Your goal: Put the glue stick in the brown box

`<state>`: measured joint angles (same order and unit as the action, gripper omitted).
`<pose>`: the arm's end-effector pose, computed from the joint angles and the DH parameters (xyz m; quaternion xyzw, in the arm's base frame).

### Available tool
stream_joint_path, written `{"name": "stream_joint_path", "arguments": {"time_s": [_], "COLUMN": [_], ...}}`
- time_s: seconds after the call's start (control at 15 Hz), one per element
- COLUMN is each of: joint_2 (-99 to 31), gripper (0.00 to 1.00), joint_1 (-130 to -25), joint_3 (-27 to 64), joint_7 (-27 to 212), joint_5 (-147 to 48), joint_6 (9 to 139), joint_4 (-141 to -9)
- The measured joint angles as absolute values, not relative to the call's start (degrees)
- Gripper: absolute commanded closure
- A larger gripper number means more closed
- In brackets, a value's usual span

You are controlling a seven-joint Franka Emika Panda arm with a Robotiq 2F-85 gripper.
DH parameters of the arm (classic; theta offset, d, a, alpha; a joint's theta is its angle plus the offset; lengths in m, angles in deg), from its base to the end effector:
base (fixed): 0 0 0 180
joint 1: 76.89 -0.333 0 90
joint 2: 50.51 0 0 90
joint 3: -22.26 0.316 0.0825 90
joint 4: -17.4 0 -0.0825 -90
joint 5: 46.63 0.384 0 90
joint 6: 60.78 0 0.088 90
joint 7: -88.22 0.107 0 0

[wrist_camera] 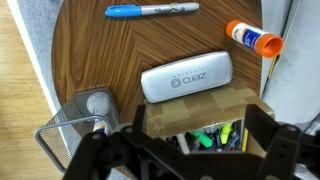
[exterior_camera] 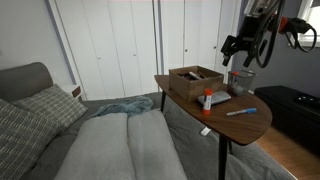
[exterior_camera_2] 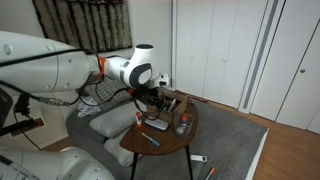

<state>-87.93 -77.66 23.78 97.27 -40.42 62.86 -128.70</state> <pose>0.3760 0.0202 0.5087 -0.9871 0.0839 -0.1256 0.0529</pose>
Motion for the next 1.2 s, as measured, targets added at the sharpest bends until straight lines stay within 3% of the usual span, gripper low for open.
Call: {"name": "stream_joint_path", "arguments": {"time_s": [1.2], "joint_2": [-82.89], "gripper": [0.0], "joint_1": [-84.42], "joint_3": [28.44], "joint_7": [98.11], "joint_5": [-33.52], "joint_6": [59.63], "joint_4": [-127.74]}}
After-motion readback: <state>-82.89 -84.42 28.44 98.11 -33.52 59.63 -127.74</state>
